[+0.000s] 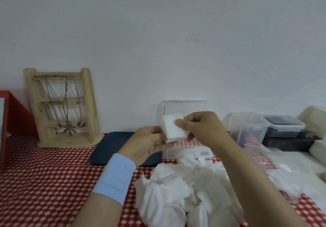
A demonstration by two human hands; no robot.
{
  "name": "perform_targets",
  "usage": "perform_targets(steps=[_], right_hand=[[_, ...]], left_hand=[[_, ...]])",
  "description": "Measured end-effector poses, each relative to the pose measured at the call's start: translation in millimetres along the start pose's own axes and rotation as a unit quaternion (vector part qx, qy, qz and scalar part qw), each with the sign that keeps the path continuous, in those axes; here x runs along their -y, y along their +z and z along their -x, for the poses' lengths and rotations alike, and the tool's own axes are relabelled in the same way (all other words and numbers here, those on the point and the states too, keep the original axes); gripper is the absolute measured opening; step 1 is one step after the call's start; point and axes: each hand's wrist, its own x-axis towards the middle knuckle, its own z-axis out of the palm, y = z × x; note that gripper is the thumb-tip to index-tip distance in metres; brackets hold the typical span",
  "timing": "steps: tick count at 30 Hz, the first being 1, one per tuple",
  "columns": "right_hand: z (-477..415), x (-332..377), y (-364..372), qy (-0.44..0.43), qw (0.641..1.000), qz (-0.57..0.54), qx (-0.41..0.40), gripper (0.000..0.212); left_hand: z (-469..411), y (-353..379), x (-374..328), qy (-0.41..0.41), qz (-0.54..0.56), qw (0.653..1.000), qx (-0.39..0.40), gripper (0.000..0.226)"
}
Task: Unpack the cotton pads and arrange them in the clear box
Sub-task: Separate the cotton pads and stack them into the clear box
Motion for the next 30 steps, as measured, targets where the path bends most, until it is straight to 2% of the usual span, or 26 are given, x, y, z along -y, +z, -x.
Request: perform_targets(steps=[2, 4, 6, 8, 10, 11, 13, 15, 19, 21, 24, 28, 30], right_hand=[[-2, -3, 4, 0.0, 0.999, 0.049, -0.008, 0.022], [-5, -7, 7, 0.002, 0.995, 0.098, -0.035, 0.019], [-7, -9, 9, -0.001, 0.994, 0.104, -0.044, 0.02], [-6, -10, 8, 0.007, 0.995, 0.097, -0.031, 0.041], [-4, -9, 7, 0.043, 0.998, 0.05, 0.025, 0.066], [-4, -9, 6, 0.06, 0.996, 0.014, 0.057, 0.067], [-5, -11, 2, 0.067, 0.994, -0.028, 0.083, 0.057], [-6, -12, -1, 0.05, 0.995, -0.02, 0.086, 0.04], [-7, -12, -4, 0.039, 0.987, 0.015, 0.153, 0.019], [-9, -9, -6, 0.041, 0.987, 0.018, 0.152, 0.017], [-19, -1, -9, 0.038, 0.986, 0.015, 0.159, 0.03], [-35, 22, -17, 0.056, 0.956, 0.132, 0.257, 0.023], [-51, 27, -15, 0.068, 0.958, 0.155, 0.231, 0.02]], left_hand=[[2, 3, -3, -0.005, 0.009, 1.0, 0.023, 0.026], [3, 5, -6, -0.017, 0.063, 0.998, 0.027, 0.031], [5, 6, -8, -0.021, 0.1, 0.995, 0.023, 0.038], [5, 5, -7, -0.006, 0.032, 0.999, 0.024, 0.041], [3, 3, -5, 0.009, -0.053, 0.998, 0.016, 0.037], [2, 2, -4, 0.013, -0.081, 0.997, 0.008, 0.033], [2, 1, -3, 0.02, -0.118, 0.993, -0.002, 0.028], [4, 3, -5, 0.033, -0.153, 0.988, -0.014, 0.025], [5, 3, -8, 0.07, -0.198, 0.977, -0.036, 0.035], [6, 3, -9, 0.078, -0.209, 0.974, -0.035, 0.039], [3, 2, -13, 0.075, -0.216, 0.973, -0.024, 0.046], [-8, -7, -30, 0.072, -0.248, 0.966, -0.02, 0.06], [-17, -10, -39, 0.065, -0.259, 0.963, -0.029, 0.057]])
